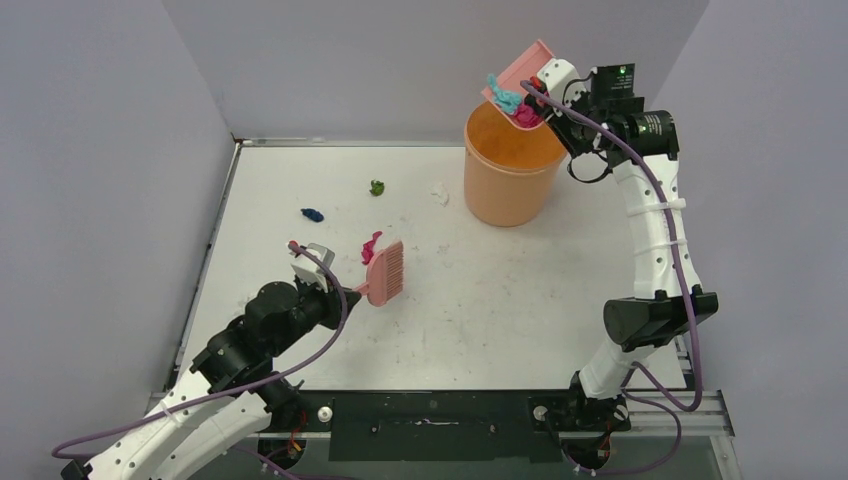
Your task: Sweep away the paper scraps from the table
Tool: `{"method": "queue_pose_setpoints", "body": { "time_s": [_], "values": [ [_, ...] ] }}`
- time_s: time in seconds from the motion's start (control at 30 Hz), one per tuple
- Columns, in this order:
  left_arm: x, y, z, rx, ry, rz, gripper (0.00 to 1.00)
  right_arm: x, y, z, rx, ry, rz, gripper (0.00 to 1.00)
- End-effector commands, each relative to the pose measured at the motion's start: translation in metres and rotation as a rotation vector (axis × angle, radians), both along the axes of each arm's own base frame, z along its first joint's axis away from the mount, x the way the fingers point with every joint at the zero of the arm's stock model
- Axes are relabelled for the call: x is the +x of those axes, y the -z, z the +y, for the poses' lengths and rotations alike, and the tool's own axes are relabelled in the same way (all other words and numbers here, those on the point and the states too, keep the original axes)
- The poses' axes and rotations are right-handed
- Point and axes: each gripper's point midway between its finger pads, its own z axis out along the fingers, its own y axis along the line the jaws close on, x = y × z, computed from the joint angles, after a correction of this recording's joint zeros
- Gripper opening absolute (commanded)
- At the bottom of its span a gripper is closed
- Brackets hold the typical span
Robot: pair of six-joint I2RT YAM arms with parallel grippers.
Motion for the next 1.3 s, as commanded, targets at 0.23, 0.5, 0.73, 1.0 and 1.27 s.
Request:
{"method": "queue_pose_setpoints", "body": {
  "time_s": [0.23,0.5,0.73,1.0,1.27],
  "values": [
    [0.001,-0.026,-0.005,-0.071,0.020,-0.069,0.00,0.012,-0.056,-0.079,-0.437,0.272,-0.190,0.05],
    [0.000,-0.028,-0.005,-0.077,0.023,-0.077,0.00,0.002,-0.076,-0.081,-0.808,0.286,-0.207,0.05],
    [-0.002,-0.031,-0.004,-0.087,0.025,-0.083,0.00,-0.006,-0.080,-0.077,-1.061,0.271,-0.219,0.05],
    [-0.005,-0.035,-0.003,-0.105,0.034,-0.094,0.00,-0.008,-0.085,-0.078,-1.110,0.291,-0.213,0.05],
    [-0.007,-0.037,-0.003,-0.114,0.042,-0.101,0.00,-0.015,-0.080,-0.079,-1.115,0.295,-0.191,0.05]
  ]
}}
